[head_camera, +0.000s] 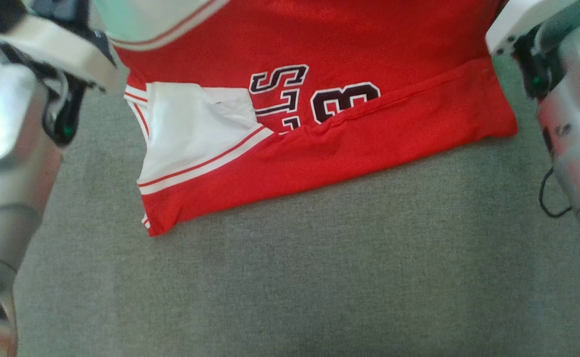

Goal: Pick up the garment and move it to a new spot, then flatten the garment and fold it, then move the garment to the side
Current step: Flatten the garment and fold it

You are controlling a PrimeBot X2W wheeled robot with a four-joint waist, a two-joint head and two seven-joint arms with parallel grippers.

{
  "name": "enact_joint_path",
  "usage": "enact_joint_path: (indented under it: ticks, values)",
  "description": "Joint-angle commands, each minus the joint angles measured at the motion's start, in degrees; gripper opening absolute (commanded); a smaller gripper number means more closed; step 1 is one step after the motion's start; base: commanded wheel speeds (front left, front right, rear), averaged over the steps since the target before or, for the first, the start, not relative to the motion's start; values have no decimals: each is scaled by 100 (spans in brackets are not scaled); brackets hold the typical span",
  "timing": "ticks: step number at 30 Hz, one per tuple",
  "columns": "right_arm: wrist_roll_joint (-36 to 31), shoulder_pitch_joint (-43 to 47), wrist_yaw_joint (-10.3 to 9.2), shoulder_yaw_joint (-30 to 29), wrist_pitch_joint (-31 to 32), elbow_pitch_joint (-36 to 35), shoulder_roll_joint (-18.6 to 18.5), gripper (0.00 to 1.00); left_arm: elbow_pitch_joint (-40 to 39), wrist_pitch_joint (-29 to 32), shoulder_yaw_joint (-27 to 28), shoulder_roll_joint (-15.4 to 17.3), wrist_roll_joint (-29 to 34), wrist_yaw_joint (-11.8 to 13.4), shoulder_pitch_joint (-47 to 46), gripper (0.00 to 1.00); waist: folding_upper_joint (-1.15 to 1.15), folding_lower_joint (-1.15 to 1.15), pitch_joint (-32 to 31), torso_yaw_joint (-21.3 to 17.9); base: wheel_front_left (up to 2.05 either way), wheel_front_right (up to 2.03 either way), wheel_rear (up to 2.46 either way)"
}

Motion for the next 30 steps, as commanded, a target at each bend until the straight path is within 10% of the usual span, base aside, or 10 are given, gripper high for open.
enact_joint_path:
  ticks: [1,30]
  values:
    - [125,140,-5,224,72,-166,40,0,-148,-55,40,319,15,-43,-41,0,0,0,-126,39,0,0,0]
    - [1947,1306,-5,3415,2306,-1261,-1632,0,-3840,3019,-2194,2796,-2263,-82,1591,0,0,0,-846,112,0,0,0]
